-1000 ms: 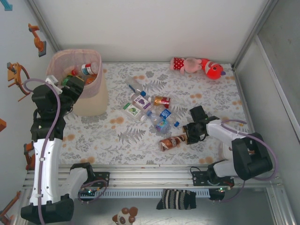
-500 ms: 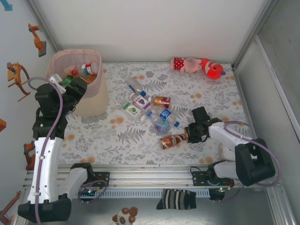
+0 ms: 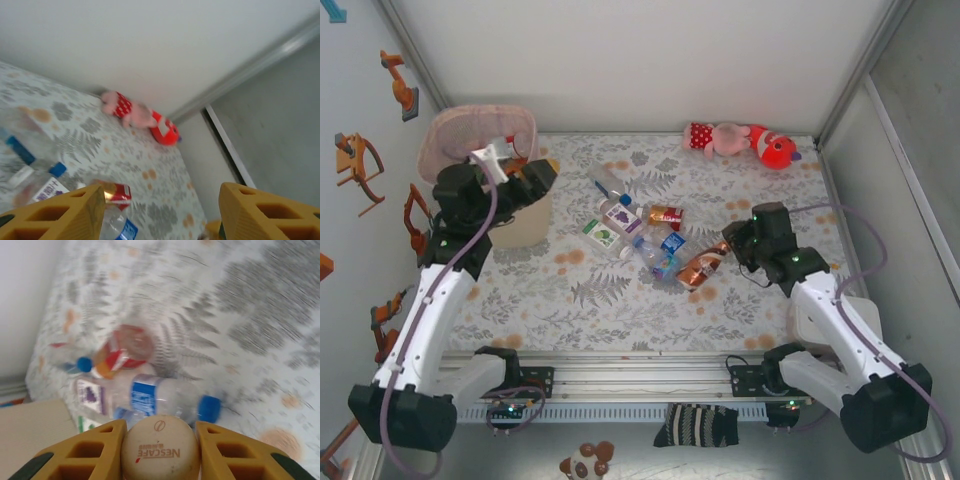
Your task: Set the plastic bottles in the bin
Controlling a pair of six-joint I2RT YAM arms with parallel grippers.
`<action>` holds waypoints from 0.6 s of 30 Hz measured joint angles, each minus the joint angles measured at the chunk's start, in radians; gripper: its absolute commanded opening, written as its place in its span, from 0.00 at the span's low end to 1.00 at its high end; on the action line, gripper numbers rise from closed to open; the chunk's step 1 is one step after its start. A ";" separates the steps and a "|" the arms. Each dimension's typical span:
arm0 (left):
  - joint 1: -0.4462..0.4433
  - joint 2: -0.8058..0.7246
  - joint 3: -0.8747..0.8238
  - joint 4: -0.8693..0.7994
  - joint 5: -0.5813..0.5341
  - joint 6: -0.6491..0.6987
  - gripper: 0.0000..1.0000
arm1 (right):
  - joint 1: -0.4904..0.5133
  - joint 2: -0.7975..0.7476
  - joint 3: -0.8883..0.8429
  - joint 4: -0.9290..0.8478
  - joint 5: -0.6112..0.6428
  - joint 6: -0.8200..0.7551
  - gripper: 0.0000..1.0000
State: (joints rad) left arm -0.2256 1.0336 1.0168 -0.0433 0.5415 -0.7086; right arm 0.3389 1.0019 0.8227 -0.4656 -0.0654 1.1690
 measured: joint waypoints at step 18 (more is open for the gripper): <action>-0.486 0.099 -0.067 0.226 0.182 0.492 0.83 | 0.121 0.024 0.229 0.343 -0.536 -0.690 0.00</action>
State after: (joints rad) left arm -0.7116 1.1328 0.9497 0.1829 0.7235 -0.2161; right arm 0.4599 1.0260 1.0512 -0.1223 -0.6010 0.4786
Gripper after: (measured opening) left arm 0.810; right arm 0.330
